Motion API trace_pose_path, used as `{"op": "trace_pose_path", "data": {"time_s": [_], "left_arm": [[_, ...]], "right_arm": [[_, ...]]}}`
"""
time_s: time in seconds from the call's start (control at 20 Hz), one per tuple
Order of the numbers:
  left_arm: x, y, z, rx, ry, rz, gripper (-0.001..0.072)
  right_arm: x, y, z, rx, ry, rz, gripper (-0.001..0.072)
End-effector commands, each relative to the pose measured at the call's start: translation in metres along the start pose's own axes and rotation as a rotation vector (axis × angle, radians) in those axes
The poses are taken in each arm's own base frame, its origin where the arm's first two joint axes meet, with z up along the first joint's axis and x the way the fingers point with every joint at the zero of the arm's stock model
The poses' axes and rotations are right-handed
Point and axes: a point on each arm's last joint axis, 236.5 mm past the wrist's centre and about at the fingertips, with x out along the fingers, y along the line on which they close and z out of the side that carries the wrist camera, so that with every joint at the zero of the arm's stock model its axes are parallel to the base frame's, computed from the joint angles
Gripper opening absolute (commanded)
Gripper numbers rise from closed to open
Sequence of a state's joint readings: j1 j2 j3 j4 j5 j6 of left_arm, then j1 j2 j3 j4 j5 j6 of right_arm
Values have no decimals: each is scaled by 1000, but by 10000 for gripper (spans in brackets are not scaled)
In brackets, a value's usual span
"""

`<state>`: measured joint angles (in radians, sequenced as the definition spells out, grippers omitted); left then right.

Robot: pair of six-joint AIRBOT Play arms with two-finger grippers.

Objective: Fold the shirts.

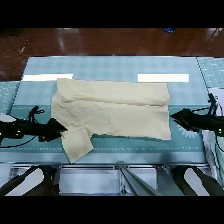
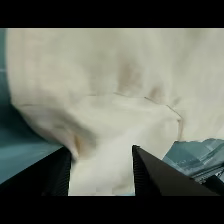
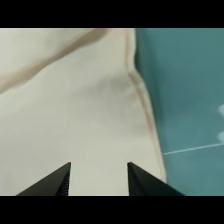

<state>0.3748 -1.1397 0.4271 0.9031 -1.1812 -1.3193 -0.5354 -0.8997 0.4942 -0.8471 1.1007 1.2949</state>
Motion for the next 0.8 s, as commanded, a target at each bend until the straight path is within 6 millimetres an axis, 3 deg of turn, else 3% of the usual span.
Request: {"op": "trace_pose_path", "data": {"time_s": [0.0, 0.05, 0.1, 0.3, 0.55, 0.75], "left_arm": [[11, -2, -9, 46, 40, 28, 322], [11, -3, -11, 70, 50, 25, 124], [11, -3, -12, 89, 54, 23, 28], [10, -3, -14, 97, 61, 20, 28], [11, -5, -14, 93, 60, 15, 28], [11, -5, -14, 93, 59, 15, 28]], "right_arm": [[-24, -68, -7, 113, 30, -214, 414], [-29, -88, -27, 162, 89, -271, 414], [-25, -94, -45, 202, 141, -278, 414], [7, -63, -94, 194, 285, -141, 414], [23, -57, -99, 151, 324, -147, 414], [49, -41, -64, 193, 192, -75, 411]]}}
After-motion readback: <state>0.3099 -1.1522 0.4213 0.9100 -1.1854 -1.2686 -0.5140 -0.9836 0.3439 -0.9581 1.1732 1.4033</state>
